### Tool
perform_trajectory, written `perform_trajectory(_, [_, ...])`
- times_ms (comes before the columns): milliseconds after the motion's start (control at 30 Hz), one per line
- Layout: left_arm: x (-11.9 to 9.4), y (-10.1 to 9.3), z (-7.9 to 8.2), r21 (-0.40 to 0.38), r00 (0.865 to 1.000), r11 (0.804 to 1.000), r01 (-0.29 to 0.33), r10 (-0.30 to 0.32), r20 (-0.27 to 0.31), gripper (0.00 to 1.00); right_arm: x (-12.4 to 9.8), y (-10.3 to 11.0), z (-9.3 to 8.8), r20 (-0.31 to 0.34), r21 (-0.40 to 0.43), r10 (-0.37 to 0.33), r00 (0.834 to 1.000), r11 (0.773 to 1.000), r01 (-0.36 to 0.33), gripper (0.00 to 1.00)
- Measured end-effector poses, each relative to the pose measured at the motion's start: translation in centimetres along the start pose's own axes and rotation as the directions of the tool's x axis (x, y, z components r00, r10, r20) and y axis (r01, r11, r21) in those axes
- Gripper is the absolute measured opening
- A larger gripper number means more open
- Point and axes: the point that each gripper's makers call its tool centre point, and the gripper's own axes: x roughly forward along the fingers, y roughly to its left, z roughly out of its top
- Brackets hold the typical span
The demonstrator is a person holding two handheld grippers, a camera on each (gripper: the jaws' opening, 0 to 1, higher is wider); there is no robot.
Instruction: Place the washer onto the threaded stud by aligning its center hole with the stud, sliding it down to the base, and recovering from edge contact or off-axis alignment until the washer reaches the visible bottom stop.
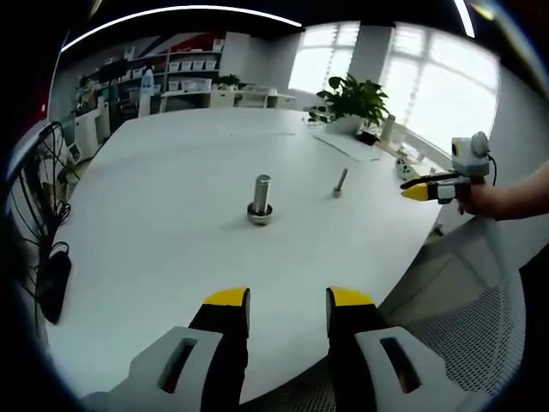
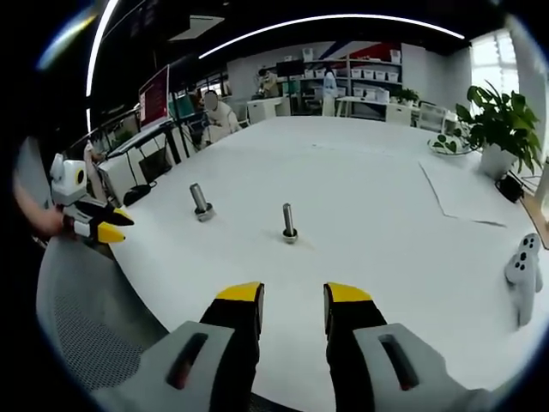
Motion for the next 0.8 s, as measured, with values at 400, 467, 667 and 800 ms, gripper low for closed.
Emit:
perform_trajectory(400, [-0.11,0.04,0.10,-0.004,1.000,1.000,-0.003,0.003,0.004,0.33,-0.02,0.06,-0.03,-0.003,-0.009,-0.004,1.000,1.000,0.004,0.30])
perform_trajectory(467, [-0.10,0.06,0.07,-0.004,1.000,1.000,-0.004,0.004,0.004,0.33,-0.02,0.04,-0.07,-0.005,-0.008,-0.004,1.000,1.000,0.003,0.30])
perform_trajectory(667, [-0.03,0.05,-0.05,0.000,1.000,1.000,-0.002,0.002,-0.002,0.33,-0.04,-0.27,-0.12,-0.001,-0.002,-0.011,1.000,1.000,0.011,0.30])
perform_trajectory(800, [0.00,-0.01,-0.16,0.001,1.000,1.000,0.002,-0.002,-0.007,0.33,-0.10,-0.23,-0.16,-0.005,-0.003,-0.014,1.000,1.000,0.014,0.30])
